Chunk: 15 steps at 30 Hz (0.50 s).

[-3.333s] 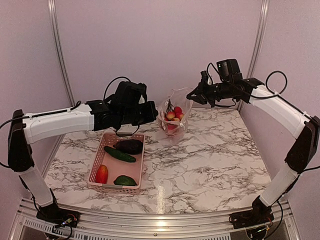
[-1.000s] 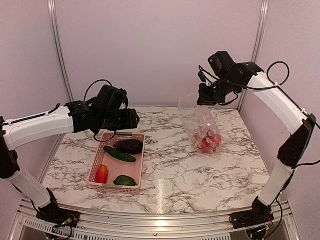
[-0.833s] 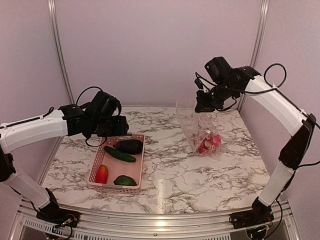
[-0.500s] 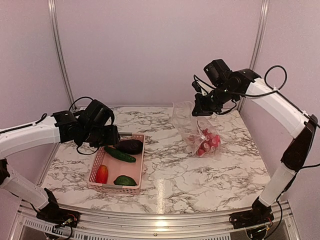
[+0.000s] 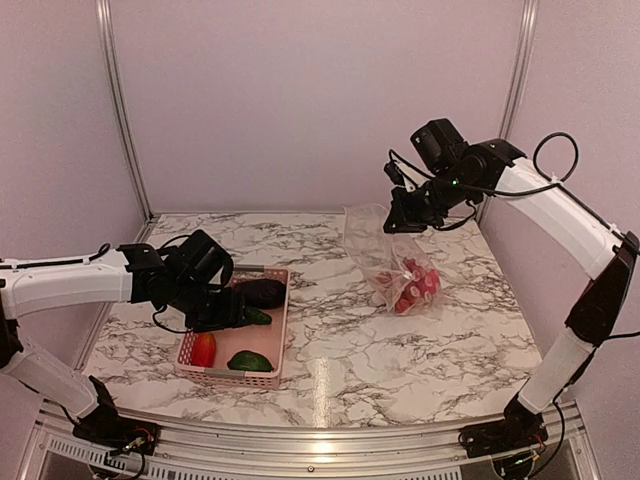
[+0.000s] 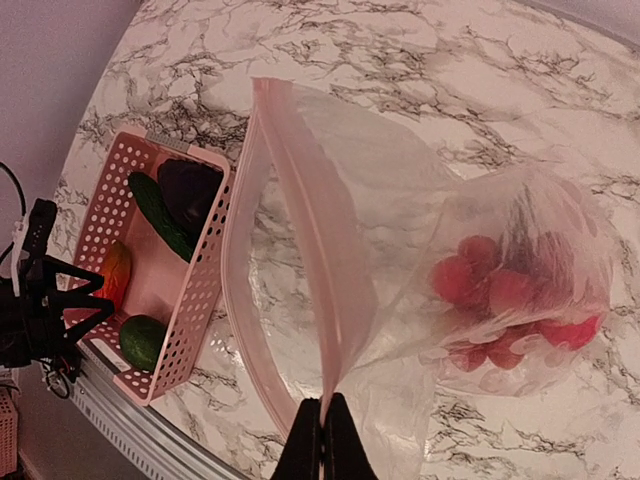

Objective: Place the food in the zip-top bag and seal the zipper
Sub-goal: Pick up the fake fruit from the bin.

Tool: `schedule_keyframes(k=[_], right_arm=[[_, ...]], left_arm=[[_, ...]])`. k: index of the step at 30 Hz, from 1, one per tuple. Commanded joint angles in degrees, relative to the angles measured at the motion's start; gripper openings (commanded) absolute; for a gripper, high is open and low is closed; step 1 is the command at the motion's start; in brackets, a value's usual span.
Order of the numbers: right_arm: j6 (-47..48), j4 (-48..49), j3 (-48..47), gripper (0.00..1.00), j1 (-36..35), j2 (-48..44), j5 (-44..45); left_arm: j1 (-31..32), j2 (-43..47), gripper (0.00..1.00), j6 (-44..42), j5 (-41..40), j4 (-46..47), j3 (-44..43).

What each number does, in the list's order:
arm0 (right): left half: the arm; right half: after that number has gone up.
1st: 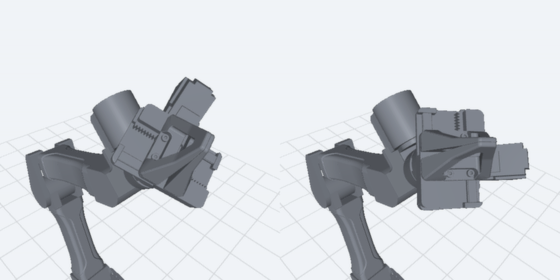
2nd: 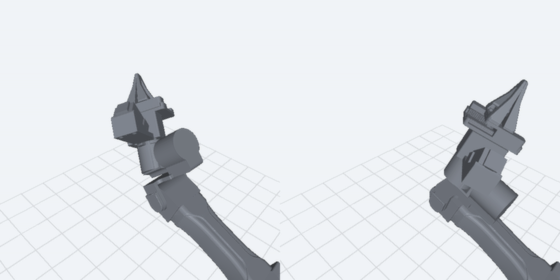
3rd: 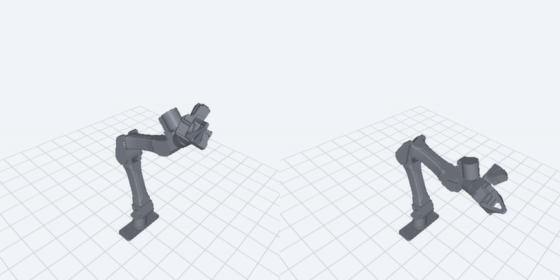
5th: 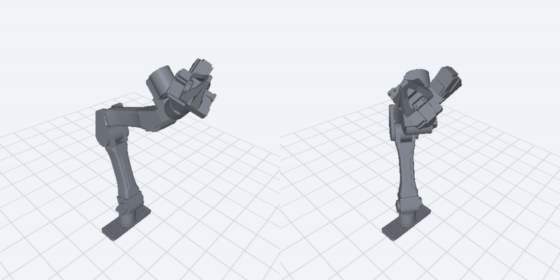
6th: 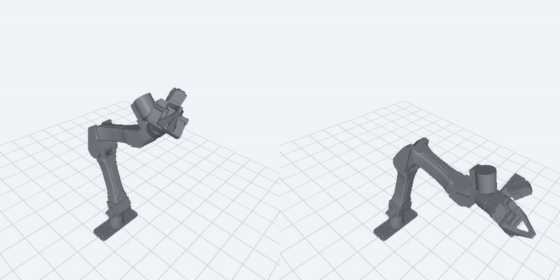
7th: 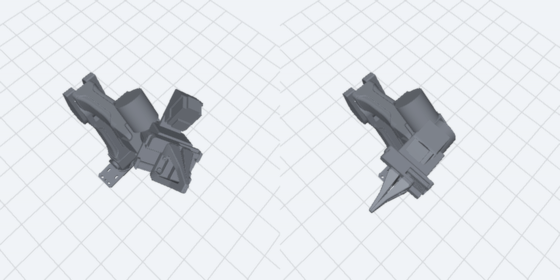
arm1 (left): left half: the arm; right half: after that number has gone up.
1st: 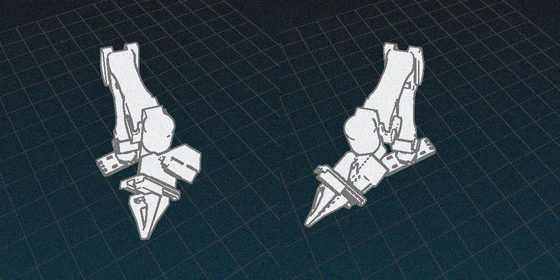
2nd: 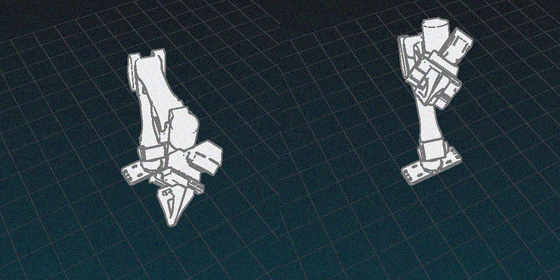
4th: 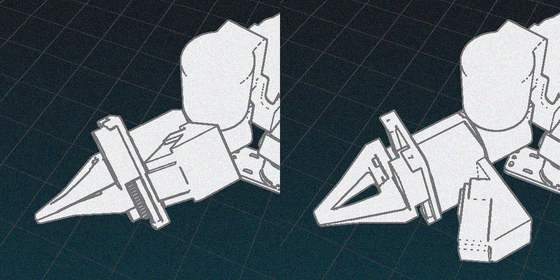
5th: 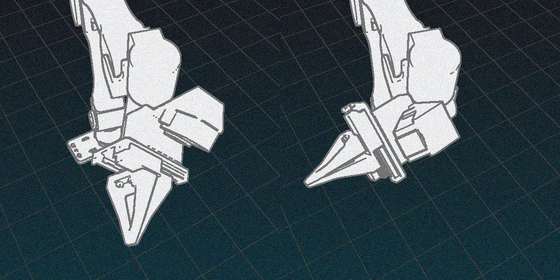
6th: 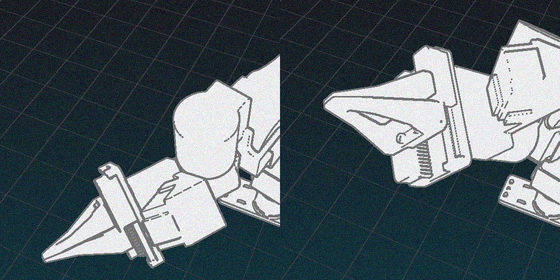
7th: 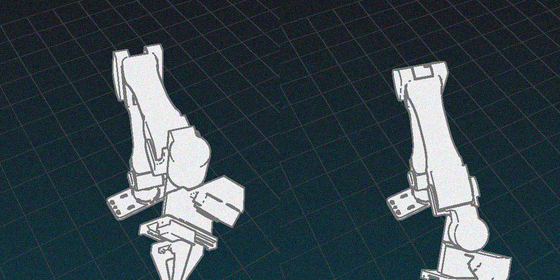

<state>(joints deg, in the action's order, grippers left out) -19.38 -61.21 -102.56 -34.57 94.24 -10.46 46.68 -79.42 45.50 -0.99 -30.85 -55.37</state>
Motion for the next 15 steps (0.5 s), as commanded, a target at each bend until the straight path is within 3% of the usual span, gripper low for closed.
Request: schedule_keyframes(k=[1,5,10,15], right_arm=[[1.0,1.56,0.49,0.0,-0.49,-1.97,-0.83],[0.77,2.52,1.95,0.0,-0.44,-2.29,-1.61],[0.85,3.09,2.6,0.0,-0.45,-2.3,-1.76],[0.3,3.53,3.68,0.0,-0.43,-2.47,-2.02]], left_arm=[[0.17,1.82,0.67,-6.95,6.83,0.15,2.56],[0.47,1.01,0.71,-9.33,10.47,0.33,3.92],[1.77,0.99,0.74,-10.93,10.96,1.12,5.64],[3.03,1.79,0.83,-15.38,9.66,3.84,7.63]])
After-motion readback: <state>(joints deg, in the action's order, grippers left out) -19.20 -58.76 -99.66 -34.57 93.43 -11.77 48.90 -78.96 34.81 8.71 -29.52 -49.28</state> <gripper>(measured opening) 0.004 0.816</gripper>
